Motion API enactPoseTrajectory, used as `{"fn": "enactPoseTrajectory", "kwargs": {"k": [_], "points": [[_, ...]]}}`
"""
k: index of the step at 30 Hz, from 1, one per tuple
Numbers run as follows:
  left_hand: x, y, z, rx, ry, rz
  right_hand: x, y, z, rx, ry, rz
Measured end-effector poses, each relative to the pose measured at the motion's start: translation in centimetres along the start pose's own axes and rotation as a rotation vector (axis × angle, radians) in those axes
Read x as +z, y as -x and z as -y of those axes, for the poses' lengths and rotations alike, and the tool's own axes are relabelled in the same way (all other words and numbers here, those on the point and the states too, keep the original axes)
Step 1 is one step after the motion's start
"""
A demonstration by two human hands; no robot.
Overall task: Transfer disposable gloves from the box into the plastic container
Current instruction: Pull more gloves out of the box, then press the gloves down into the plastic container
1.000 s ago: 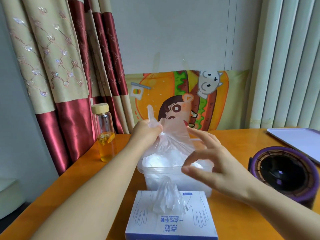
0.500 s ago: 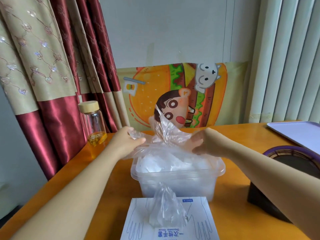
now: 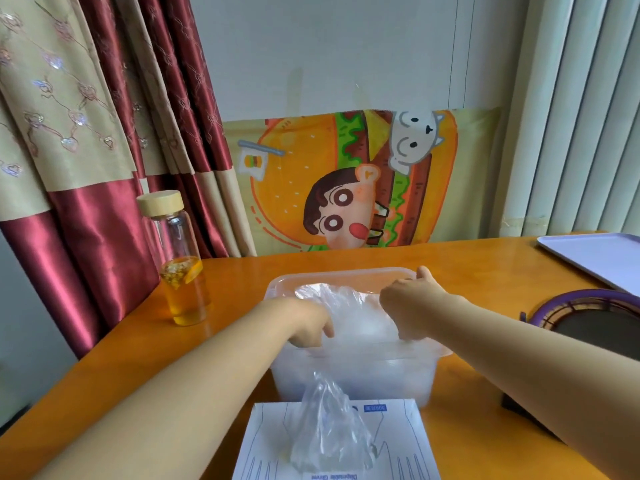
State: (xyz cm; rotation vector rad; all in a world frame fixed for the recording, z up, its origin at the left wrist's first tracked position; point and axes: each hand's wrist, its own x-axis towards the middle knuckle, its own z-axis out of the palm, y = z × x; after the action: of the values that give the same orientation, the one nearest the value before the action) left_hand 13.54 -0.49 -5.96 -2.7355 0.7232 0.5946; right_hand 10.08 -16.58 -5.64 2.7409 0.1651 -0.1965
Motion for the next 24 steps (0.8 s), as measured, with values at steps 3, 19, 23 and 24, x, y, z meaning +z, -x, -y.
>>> {"fn": "enactPoseTrajectory", "kwargs": {"k": [3,19,23,24], "points": [[0.7,-1.1,0.1,-0.027,-0.025,0.076,0.4,-0.6,0.1,0.012,0.135,0.096],[-0.9,1.6,0.4,0.043,0.06,0.092,-1.4,-0.8,-1.1,-0.024,0.196,0.129],[-2.1,5.1,1.6,0.046,0.458,-0.046,-2.9,1.2,-2.0,-0.102,-0.045,-0.113],[-2.1,6.0,2.2,0.042,0.525,-0.101,-3.1,1.9,-1.9,-0.159,-0.148,-0.201]]}}
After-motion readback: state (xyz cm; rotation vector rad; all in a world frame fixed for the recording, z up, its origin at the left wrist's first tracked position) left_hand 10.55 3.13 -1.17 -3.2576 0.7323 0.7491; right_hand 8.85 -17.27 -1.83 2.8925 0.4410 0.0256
